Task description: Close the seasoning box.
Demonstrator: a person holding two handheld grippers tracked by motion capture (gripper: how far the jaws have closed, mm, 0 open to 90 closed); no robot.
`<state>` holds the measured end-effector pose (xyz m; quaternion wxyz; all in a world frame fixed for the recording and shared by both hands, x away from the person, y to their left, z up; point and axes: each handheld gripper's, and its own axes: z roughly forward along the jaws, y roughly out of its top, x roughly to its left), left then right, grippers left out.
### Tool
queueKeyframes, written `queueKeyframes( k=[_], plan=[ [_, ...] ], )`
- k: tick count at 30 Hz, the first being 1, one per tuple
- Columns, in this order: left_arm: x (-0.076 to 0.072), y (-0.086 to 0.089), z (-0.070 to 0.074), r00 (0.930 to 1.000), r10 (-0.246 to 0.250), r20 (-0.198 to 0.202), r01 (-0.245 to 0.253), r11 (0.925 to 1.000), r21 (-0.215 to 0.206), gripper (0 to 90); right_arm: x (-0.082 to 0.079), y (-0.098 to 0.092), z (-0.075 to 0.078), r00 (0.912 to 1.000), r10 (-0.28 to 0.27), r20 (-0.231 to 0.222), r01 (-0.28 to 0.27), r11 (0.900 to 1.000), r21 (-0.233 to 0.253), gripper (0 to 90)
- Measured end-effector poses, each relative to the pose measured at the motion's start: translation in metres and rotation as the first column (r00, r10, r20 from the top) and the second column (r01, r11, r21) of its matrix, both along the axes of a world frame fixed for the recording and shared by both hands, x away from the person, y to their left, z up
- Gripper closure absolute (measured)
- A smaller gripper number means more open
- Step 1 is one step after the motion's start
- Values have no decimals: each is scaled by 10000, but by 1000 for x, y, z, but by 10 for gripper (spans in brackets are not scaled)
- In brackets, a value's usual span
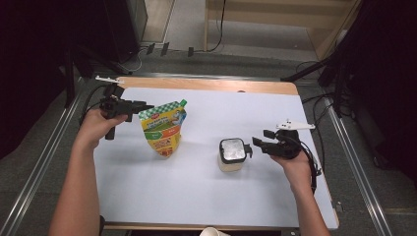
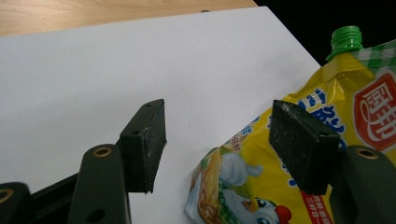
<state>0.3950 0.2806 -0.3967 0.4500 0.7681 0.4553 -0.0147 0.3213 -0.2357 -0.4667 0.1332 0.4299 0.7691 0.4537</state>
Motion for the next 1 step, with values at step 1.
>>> queueKeyframes(
  k=[1],
  plan=[
    [0, 0, -1, 9999, -27, -99, 28, 10000, 11, 373, 0, 0, -1, 10000, -13, 12, 13, 10000, -33, 419]
  ],
)
